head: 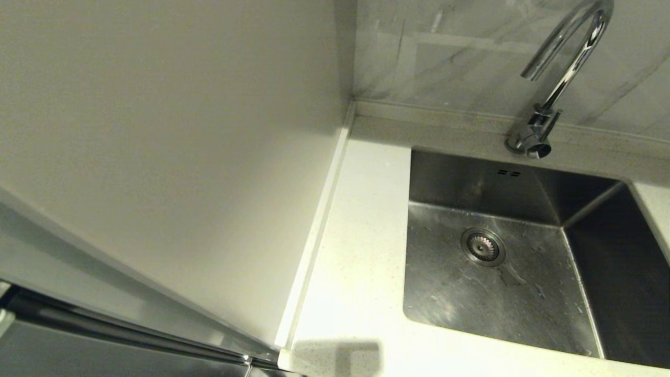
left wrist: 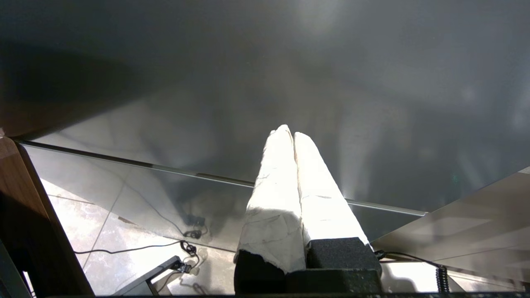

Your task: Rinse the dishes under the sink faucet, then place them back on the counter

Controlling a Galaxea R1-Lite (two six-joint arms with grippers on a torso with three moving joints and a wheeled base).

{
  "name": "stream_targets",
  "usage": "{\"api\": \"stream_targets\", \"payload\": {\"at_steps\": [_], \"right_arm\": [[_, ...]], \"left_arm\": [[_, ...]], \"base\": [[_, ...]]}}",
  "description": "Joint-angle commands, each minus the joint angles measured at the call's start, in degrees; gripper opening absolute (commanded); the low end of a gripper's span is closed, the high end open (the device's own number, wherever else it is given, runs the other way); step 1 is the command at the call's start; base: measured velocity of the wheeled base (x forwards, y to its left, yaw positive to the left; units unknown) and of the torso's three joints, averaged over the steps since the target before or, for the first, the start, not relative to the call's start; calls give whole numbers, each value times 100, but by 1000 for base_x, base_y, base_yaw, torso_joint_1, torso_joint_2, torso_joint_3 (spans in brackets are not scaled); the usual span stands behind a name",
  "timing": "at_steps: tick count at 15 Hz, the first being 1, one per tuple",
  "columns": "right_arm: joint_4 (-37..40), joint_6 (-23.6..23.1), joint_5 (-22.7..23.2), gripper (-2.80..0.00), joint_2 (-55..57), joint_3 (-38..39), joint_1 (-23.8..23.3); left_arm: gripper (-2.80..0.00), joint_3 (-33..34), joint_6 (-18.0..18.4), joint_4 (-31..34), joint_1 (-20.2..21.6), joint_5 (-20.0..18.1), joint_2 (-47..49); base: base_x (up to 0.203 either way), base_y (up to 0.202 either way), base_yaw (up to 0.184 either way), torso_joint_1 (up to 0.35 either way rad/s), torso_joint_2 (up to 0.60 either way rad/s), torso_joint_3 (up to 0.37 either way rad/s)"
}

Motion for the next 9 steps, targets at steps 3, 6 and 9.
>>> {"api": "stream_targets", "payload": {"at_steps": [3, 6, 9], "right_arm": [[-4, -2, -1, -280, 7, 9, 1], [0, 1, -5, -280, 7, 1, 1], [-9, -2, -5, -280, 7, 9, 1]], "left_arm": [[-280, 9, -2, -2, 1, 0, 0], [-280, 18, -2, -1, 1, 0, 0], [-280, 18, -2, -4, 1, 0, 0]], "base": [[0, 0, 0, 0, 0, 0], [0, 0, 0, 0, 0, 0], [0, 0, 0, 0, 0, 0]]}}
